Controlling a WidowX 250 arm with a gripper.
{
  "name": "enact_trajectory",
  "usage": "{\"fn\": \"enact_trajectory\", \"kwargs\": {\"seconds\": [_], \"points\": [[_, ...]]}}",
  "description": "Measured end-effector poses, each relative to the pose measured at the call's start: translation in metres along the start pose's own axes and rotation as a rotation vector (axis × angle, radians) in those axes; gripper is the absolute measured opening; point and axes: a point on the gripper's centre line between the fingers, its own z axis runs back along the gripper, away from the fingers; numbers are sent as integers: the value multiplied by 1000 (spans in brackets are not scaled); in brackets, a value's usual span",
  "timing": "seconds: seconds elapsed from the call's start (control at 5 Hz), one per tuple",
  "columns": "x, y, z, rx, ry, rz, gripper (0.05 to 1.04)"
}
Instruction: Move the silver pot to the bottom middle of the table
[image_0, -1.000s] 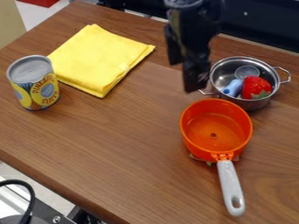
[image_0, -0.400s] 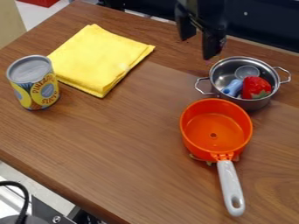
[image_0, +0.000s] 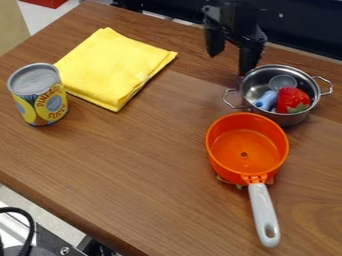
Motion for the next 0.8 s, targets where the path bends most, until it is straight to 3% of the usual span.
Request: {"fn": "enact_trajectory", "kwargs": {"seconds": [0.2, 0.4, 0.8], "points": [[3, -4, -1, -22, -21, 37, 999], [-1, -11, -1, -72, -1, 68, 999], [1, -13, -9, -12, 17, 70, 999]]}}
